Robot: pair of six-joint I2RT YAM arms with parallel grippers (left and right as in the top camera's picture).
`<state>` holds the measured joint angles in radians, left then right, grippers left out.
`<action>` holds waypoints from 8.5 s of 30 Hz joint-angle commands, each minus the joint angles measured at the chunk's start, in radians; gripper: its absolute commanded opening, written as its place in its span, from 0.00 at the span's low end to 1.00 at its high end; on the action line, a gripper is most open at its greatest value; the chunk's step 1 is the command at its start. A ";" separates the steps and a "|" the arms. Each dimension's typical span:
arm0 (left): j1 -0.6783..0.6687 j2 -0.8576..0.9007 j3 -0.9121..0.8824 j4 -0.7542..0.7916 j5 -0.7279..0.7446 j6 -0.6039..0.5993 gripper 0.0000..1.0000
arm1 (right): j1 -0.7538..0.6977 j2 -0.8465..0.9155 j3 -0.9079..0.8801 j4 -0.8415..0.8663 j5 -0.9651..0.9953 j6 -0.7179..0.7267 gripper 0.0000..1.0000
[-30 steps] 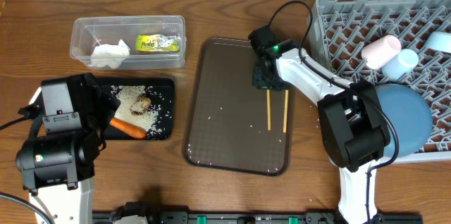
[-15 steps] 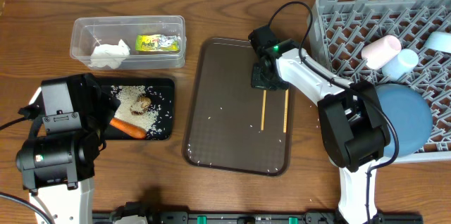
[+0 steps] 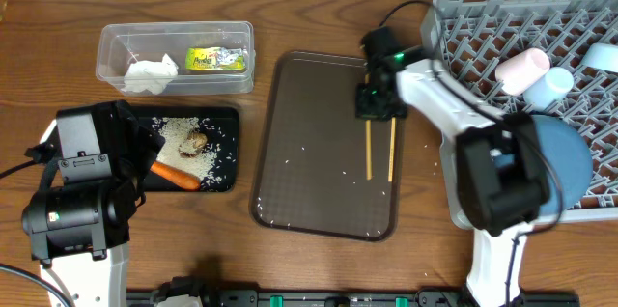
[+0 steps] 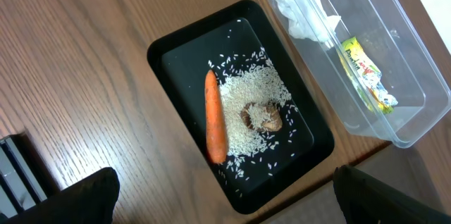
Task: Sort waste into correct bins and load items into the dishwasher rack
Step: 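Carry the chopstick right and insert it upright into the rack, then release the chopstick and lift the right gripper from the rack, then move the right gripper left and grasp the second chopstick, then carry the second chopstick right toward the dish rack, then insert the chopstick upright into the rack beside the first one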
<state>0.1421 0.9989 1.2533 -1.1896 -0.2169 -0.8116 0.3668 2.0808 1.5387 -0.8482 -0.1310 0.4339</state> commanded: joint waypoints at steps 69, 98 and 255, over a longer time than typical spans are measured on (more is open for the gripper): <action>0.003 0.000 0.003 -0.003 -0.019 -0.002 0.98 | -0.421 -0.363 0.003 0.082 -0.210 -0.420 0.83; 0.003 0.000 0.003 -0.003 -0.019 -0.002 0.98 | 0.047 -0.400 0.002 -0.077 0.041 -0.148 0.88; 0.003 0.000 0.003 -0.003 -0.019 -0.002 0.98 | -0.444 -0.333 -0.138 0.260 -0.068 -0.503 0.54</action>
<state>0.1421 0.9985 1.2533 -1.1896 -0.2169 -0.8116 -0.0963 1.7409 1.3930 -0.5865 -0.2020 -0.0605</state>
